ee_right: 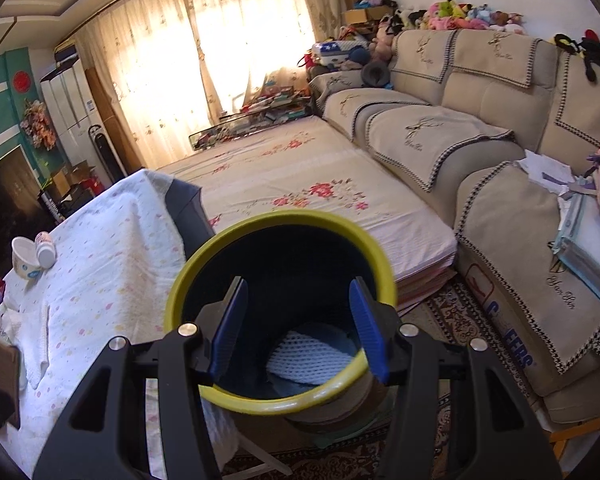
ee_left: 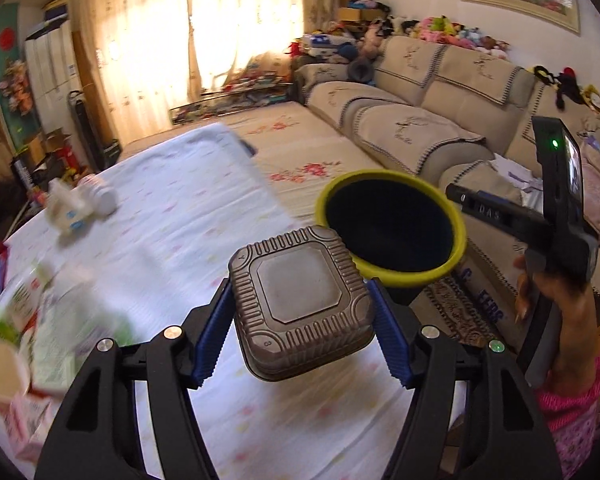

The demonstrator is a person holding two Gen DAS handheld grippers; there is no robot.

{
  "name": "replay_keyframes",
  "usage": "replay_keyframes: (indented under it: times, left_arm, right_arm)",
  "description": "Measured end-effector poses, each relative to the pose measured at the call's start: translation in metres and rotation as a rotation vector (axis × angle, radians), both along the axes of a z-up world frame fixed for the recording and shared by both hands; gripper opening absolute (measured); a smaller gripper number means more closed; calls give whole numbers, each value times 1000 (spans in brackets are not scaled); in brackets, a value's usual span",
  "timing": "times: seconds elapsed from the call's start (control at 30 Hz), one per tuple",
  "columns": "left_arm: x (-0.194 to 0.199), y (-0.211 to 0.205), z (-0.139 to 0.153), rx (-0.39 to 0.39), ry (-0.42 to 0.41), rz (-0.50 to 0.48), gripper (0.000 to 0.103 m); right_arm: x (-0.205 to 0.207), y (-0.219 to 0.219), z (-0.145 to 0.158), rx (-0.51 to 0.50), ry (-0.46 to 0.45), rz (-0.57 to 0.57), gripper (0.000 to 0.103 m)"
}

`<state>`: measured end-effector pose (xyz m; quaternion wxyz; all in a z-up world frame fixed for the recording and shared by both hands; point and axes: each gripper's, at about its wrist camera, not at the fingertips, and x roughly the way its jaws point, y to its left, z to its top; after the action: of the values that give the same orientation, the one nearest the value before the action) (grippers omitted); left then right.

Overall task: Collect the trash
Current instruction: 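Carry the brown lid over the bin and open the left tool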

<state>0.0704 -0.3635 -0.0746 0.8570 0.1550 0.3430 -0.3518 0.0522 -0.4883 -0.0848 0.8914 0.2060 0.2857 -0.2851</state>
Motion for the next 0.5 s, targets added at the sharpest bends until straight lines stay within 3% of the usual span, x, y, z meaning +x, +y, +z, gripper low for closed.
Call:
replay_keyframes:
  times: [0.23, 0.5]
  left_arm:
    - [27, -107, -9, 51, 22, -110, 67]
    - [67, -183, -53, 119, 75, -108, 68]
  right_arm:
    - [-28, -25, 3, 2, -3, -69, 51]
    - [-43, -42, -2, 18, 12, -95, 51]
